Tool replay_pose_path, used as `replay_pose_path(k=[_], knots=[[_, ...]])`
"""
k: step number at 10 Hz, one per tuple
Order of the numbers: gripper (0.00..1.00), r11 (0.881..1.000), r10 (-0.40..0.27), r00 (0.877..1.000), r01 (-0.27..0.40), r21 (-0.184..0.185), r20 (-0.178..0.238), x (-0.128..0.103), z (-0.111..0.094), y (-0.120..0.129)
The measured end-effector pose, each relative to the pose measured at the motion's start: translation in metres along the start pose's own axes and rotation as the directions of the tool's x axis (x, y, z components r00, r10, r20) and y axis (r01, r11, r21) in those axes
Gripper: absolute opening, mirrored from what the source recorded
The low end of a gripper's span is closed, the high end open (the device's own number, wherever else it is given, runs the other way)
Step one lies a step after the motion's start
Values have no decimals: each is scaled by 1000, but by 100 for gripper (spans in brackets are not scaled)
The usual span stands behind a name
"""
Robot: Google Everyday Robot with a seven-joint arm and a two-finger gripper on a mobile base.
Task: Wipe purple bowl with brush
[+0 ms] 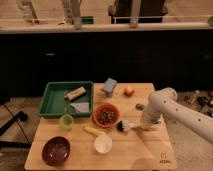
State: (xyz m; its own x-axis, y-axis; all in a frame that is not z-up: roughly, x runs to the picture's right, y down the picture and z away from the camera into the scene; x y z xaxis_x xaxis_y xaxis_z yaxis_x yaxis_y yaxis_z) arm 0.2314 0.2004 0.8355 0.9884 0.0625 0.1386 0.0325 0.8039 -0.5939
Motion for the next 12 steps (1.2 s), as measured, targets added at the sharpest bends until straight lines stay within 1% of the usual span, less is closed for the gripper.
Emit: replay_pose_path(k=[7,12], knots=[[0,997,17,1000,-19,78,22,5,-33,-7],[0,993,29,999,-33,116,33,11,-46,-9]])
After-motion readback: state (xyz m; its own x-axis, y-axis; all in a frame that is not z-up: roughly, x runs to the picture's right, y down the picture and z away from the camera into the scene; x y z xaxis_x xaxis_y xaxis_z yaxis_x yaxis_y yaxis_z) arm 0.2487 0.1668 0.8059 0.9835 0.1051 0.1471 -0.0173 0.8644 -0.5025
